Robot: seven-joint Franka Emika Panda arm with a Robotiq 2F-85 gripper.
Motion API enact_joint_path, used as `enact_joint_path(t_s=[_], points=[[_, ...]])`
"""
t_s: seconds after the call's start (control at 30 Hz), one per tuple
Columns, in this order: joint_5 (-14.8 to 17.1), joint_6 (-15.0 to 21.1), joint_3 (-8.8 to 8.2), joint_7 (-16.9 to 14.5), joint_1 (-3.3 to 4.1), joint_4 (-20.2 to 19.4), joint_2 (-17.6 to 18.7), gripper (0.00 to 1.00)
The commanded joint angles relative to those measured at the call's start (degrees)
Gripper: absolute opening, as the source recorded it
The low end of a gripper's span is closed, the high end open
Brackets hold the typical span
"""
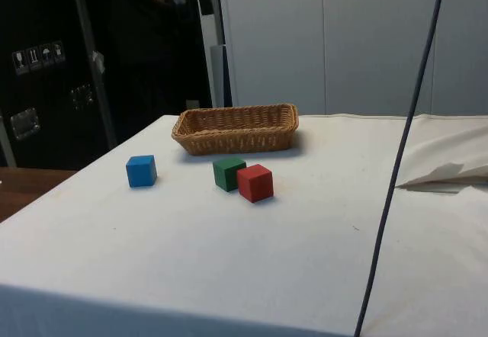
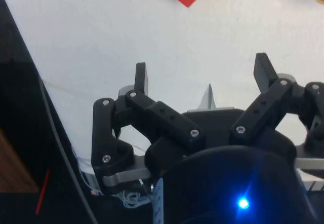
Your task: Pick up the blue cube and place it into the basket.
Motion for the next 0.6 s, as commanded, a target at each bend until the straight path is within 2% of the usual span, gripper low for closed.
enact_joint_path(t_s=[0.0, 0.07, 0.3, 0.33, 0.4, 0.57], points=[[0.00, 0.29, 0.11, 0.11, 0.06, 0.29, 0.52, 1.00], [-0.29, 0.69, 0.40, 0.80, 0.17, 2.23, 3.04, 1.00], [-0.29, 1.43, 1.03, 1.38, 0.29, 6.19, 7.68, 1.00], [0.00, 1.26, 0.97, 0.86, 0.11, 5.50, 6.82, 1.00], [-0.23, 1.83, 1.38, 1.55, 0.29, 7.96, 9.80, 1.00], [-0.23, 2.41, 1.72, 1.89, 0.40, 11.12, 13.24, 1.00]])
